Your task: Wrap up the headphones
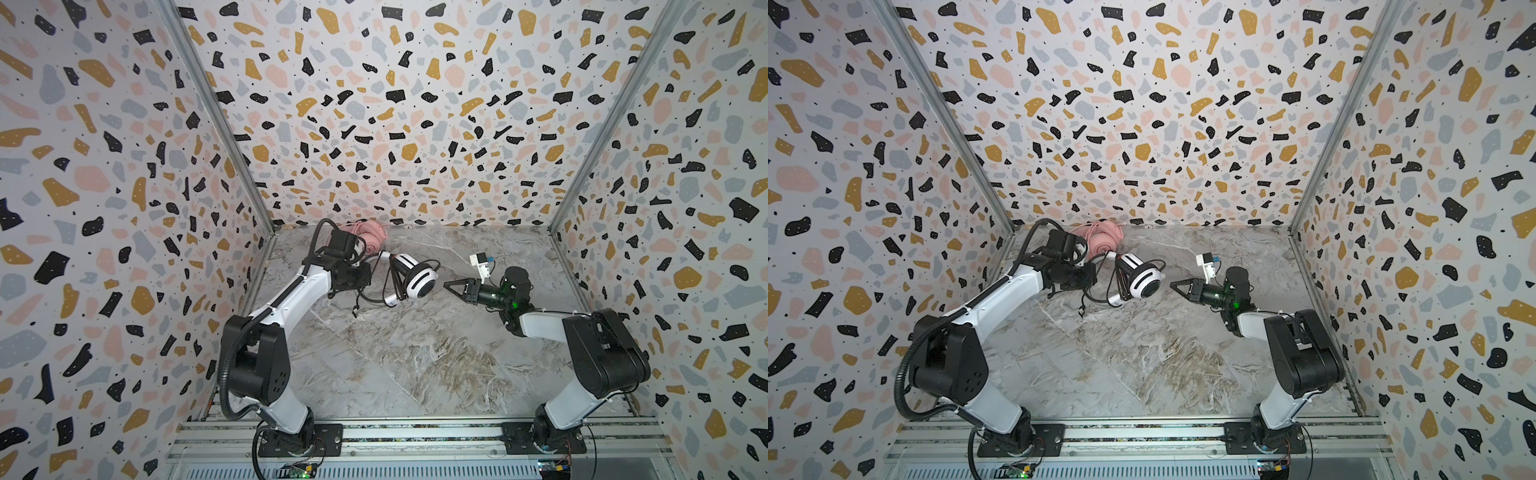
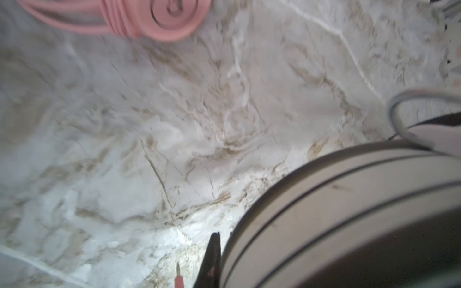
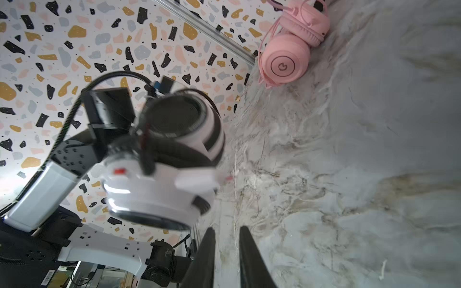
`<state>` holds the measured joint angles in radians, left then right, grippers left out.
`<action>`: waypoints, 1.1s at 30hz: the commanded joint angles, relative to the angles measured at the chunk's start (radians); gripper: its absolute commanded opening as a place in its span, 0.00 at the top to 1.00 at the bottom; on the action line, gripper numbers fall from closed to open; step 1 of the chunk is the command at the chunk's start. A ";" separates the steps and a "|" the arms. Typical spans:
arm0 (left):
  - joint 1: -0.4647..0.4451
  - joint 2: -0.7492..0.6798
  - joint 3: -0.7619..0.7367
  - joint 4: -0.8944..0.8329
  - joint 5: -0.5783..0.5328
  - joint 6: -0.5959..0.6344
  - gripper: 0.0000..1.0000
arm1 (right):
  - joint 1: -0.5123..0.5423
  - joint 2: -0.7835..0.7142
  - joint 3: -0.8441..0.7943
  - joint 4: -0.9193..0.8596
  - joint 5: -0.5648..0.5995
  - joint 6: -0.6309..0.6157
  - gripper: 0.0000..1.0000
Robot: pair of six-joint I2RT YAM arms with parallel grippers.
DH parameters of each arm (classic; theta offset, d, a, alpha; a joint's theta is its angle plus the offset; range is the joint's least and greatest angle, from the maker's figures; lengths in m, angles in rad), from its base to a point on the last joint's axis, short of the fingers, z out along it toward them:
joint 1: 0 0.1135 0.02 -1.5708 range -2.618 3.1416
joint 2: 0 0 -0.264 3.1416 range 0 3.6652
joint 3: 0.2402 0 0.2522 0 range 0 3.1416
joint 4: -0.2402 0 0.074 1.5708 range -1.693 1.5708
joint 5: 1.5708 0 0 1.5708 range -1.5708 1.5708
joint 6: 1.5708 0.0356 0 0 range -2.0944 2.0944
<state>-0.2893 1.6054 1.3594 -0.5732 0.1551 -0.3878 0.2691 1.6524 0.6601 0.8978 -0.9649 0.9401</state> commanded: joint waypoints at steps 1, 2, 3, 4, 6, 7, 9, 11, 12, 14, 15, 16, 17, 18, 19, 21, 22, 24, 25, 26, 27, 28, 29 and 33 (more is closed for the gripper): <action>-0.012 -0.120 0.076 0.088 -0.132 -0.026 0.97 | 0.011 -0.004 -0.028 -0.031 0.004 -0.036 0.78; -0.013 -0.133 0.069 0.100 -0.193 -0.012 0.98 | 0.016 -0.003 -0.029 -0.031 0.009 -0.036 0.77; -0.013 -0.129 0.074 0.082 -0.256 0.002 0.98 | 0.020 -0.004 -0.027 -0.031 0.010 -0.037 0.77; -0.010 -0.102 0.104 0.029 -0.305 0.030 0.98 | 0.028 -0.003 -0.023 -0.032 0.010 -0.041 0.76; -0.008 -0.036 0.195 -0.103 -0.399 0.060 0.98 | 0.051 -0.004 -0.004 -0.049 0.007 -0.053 0.74; -0.008 -0.016 0.219 -0.141 -0.434 0.066 0.98 | 0.070 -0.005 0.007 -0.064 0.010 -0.067 0.72; -0.008 0.005 0.231 -0.159 -0.473 0.055 0.98 | 0.115 0.000 0.026 -0.078 0.021 -0.090 0.68; -0.007 0.013 0.242 -0.150 -0.419 0.040 0.98 | 0.173 0.015 0.035 -0.043 0.029 -0.094 0.63; -0.004 0.010 0.241 -0.133 -0.375 0.023 0.98 | 0.201 0.022 0.031 0.003 0.033 -0.083 0.61; 0.007 -0.001 0.240 -0.084 -0.260 -0.033 0.98 | 0.263 0.028 0.013 0.118 0.069 -0.060 0.56; 0.007 -0.007 0.242 -0.061 -0.232 -0.056 0.98 | 0.291 0.028 0.011 0.154 0.089 -0.065 0.54; 0.007 -0.013 0.244 -0.034 -0.199 -0.087 0.98 | 0.321 0.024 0.009 0.183 0.122 -0.084 0.51; 0.007 -0.018 0.246 -0.010 -0.173 -0.115 0.99 | 0.352 0.018 0.010 0.192 0.164 -0.118 0.49; 0.006 -0.022 0.243 0.018 -0.152 -0.139 1.00 | 0.376 0.010 0.015 0.188 0.205 -0.154 0.48; 0.006 -0.024 0.237 0.043 -0.137 -0.166 1.00 | 0.411 0.002 0.023 0.183 0.252 -0.201 0.47; 0.006 -0.022 0.232 0.073 -0.120 -0.212 1.00 | 0.469 -0.007 0.043 0.161 0.351 -0.284 0.46; 0.006 -0.021 0.226 0.086 -0.102 -0.234 1.00 | 0.495 -0.010 0.050 0.169 0.403 -0.318 0.45; 0.006 -0.027 0.209 0.118 -0.070 -0.272 1.00 | 0.539 -0.014 0.057 0.203 0.504 -0.365 0.40; 0.005 -0.032 0.194 0.139 -0.051 -0.296 1.00 | 0.562 -0.010 0.057 0.238 0.556 -0.388 0.38; 0.004 -0.038 0.186 0.152 -0.038 -0.313 1.00 | 0.579 0.008 0.071 0.267 0.586 -0.412 0.38; 0.001 -0.041 0.183 0.161 -0.030 -0.319 1.00 | 0.590 0.028 0.093 0.275 0.606 -0.428 0.38; 0.000 -0.042 0.186 0.163 -0.025 -0.326 1.00 | 0.602 0.050 0.122 0.277 0.629 -0.441 0.37; -0.001 -0.043 0.191 0.158 -0.021 -0.327 1.00 | 0.609 0.071 0.146 0.284 0.655 -0.440 0.35; -0.002 -0.054 0.206 0.147 -0.005 -0.332 1.00 | 0.636 0.135 0.244 0.271 0.754 -0.446 0.31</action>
<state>-0.2867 1.6135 1.5440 -0.5358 0.0891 -0.6670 0.8909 1.7672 0.8436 1.1439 -0.3477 0.5453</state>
